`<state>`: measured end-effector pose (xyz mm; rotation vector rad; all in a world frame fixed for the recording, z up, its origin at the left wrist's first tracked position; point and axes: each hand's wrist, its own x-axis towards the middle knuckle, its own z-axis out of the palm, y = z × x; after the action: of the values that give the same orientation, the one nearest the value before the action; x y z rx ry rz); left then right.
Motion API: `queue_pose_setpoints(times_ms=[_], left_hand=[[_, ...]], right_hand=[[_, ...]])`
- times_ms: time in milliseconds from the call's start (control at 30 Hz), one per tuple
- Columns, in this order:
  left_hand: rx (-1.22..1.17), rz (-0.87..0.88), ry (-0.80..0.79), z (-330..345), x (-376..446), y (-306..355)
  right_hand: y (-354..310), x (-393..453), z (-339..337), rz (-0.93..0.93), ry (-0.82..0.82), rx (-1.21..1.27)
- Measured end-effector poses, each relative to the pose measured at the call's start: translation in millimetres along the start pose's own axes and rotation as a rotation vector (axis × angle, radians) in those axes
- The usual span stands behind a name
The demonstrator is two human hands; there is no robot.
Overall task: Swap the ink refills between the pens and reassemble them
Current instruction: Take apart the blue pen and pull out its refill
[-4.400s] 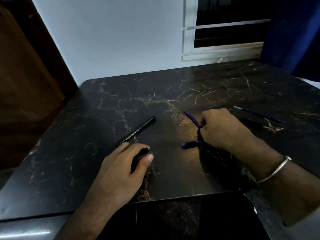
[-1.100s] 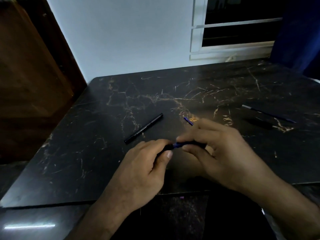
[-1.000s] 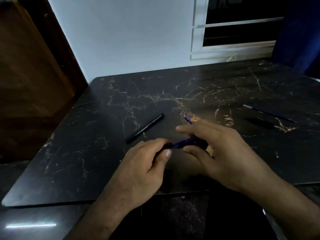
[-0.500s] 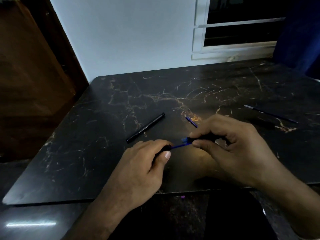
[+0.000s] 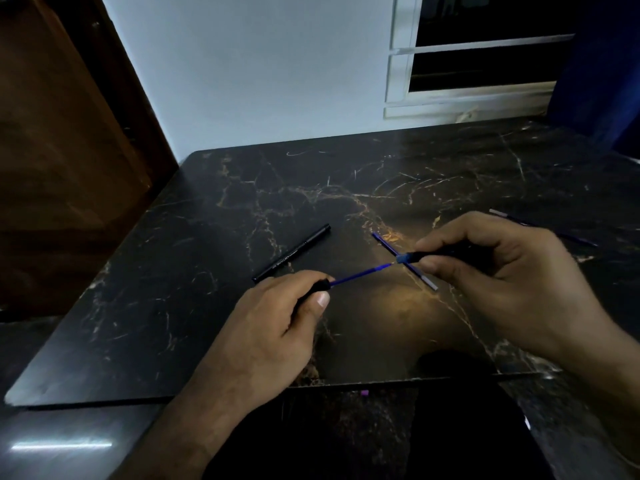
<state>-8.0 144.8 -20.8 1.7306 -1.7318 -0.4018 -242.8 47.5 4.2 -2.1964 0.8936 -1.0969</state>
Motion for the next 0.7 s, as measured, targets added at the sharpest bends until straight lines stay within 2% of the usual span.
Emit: queue_pose_setpoints(times_ms=[467,700], left_hand=[[0.103,0.075,-0.043,8.6,-1.4,15.8],[0.15,0.103,-0.027,10.3,-3.3,17.0]], right_hand=[[0.2,-5.2,33.4,-0.117,-0.101,0.04],[-5.3,-7.3,36.1,-0.052,-0.101,0.001]])
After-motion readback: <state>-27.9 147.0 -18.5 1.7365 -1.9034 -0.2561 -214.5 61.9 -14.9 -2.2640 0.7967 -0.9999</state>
